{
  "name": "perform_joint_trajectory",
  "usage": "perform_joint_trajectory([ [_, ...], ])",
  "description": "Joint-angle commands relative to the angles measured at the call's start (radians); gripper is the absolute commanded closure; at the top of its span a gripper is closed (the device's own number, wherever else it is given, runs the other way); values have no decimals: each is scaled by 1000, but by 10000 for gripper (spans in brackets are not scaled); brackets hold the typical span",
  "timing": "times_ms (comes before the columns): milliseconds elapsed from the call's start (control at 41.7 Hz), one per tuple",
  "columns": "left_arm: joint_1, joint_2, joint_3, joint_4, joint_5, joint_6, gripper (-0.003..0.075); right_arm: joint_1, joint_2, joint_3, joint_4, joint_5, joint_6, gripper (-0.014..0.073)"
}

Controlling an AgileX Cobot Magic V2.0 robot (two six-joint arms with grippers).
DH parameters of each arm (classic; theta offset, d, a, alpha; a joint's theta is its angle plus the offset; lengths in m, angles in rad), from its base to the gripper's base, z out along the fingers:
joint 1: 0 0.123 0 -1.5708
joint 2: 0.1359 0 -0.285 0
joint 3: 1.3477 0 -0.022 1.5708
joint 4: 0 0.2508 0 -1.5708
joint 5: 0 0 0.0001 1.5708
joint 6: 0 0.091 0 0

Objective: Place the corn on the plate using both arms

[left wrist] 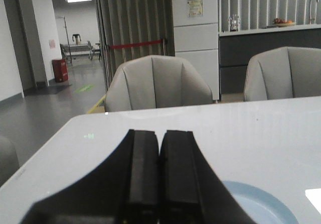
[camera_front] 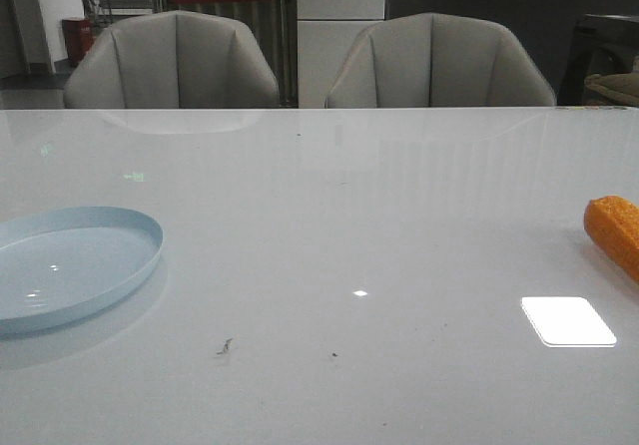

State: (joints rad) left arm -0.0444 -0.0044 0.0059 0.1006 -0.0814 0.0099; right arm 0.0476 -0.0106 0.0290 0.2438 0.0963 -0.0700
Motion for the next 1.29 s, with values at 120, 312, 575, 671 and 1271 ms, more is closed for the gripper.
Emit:
perform_joint_trajectory([
  [120, 3, -17, 25, -7, -215, -10, 631, -1, -23, -23, 39, -224, -4, 563],
  [312, 3, -16, -73, 28, -152, -10, 631, 1, -23, -144, 3, -242, -6, 563],
  [575, 3, 90, -324, 140, 4, -10, 631, 1, 67, -455, -144, -49, -7, 563],
  [671, 3, 191, -423, 140, 15, -10, 631, 1, 164, -558, -144, -8, -7, 563],
  [1271, 3, 839, -706, 86, 143, -10, 631, 1, 823, -805, -144, 89, -7, 563],
])
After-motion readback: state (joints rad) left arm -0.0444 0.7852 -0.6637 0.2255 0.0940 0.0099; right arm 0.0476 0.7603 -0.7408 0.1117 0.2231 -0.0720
